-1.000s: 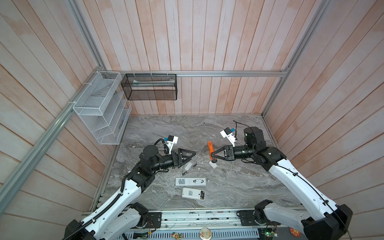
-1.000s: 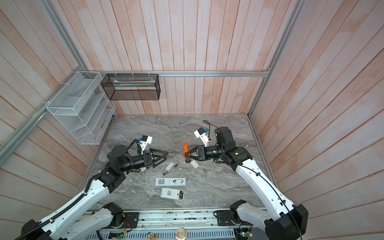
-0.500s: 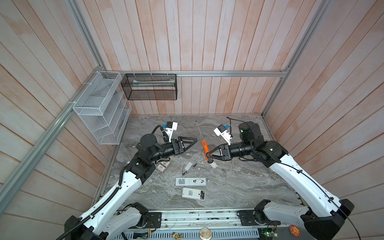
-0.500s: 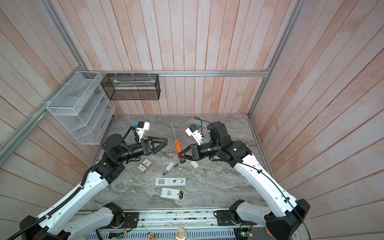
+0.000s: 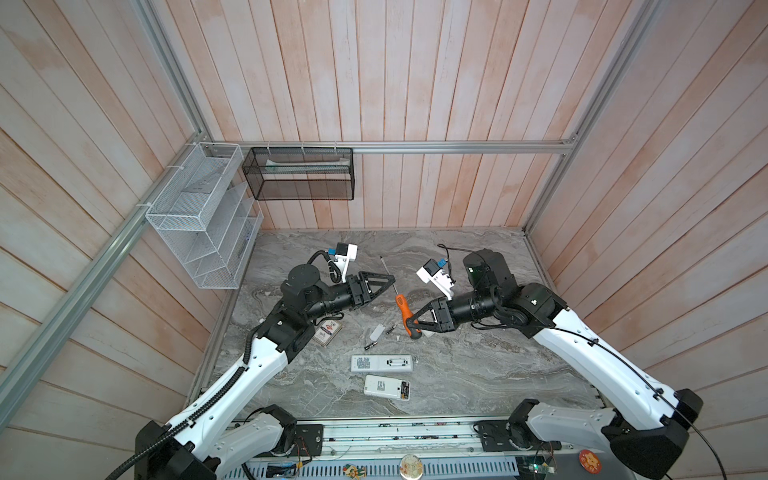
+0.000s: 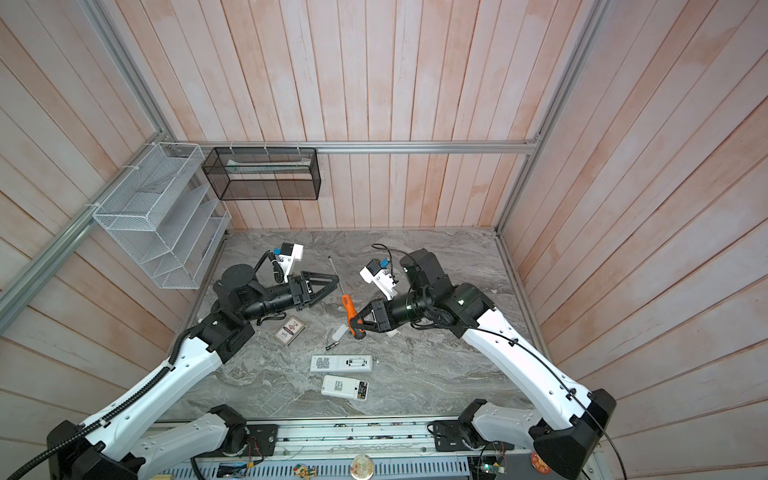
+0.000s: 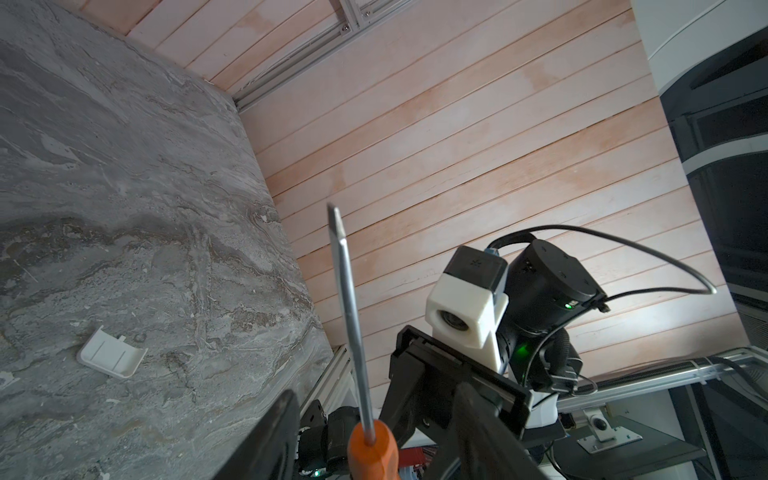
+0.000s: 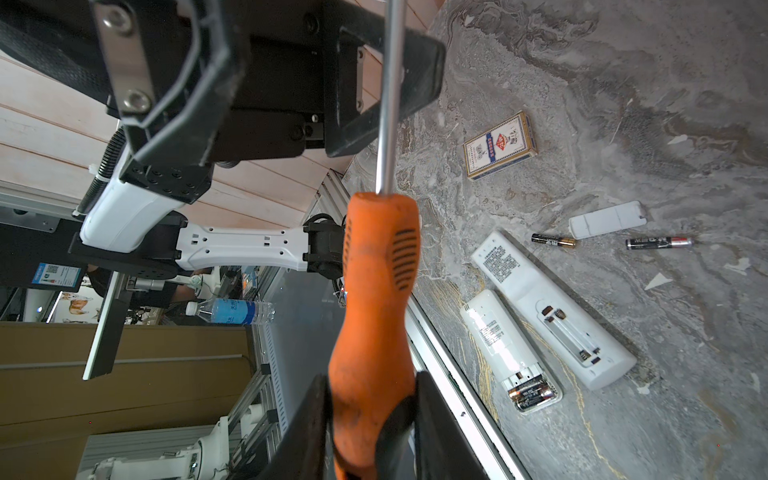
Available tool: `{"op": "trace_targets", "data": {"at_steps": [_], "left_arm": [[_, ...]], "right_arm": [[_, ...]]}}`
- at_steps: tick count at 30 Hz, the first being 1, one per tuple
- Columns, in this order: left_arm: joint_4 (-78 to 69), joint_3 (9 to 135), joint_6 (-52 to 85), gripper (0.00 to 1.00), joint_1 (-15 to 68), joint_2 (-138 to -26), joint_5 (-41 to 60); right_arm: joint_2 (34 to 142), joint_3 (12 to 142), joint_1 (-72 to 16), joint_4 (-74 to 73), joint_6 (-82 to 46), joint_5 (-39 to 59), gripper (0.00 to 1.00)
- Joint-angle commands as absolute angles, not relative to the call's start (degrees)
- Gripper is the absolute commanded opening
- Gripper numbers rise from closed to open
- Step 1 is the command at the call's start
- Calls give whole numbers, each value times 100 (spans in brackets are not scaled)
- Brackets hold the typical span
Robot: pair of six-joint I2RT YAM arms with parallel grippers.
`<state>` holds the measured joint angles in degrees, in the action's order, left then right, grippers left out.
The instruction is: Unload the batteries from the remote control
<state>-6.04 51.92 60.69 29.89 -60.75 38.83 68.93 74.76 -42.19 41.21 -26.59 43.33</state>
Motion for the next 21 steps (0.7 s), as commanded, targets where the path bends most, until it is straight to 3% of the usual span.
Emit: {"op": "trace_targets", "data": {"at_steps": [1,12,16,21], "left_arm": [[-758,5308,6081,52,2953,-6091,3806],[-1187,4985,6487,32,2953,-6057,3858],[-1308,4883,6624,20,2953,-6065,3858],[-1500,4778,6756,14,2951,-6047,3867]], "right_arm": [[6974,7683,-4310,3986,-2654,4292,10],[7007,7638,-4437,3927,-2663,4294,10],[6968,7614,-4447,3944,-2663,4264,10],[6888,7535,-4447,3946,-2673,4241,10]]}}
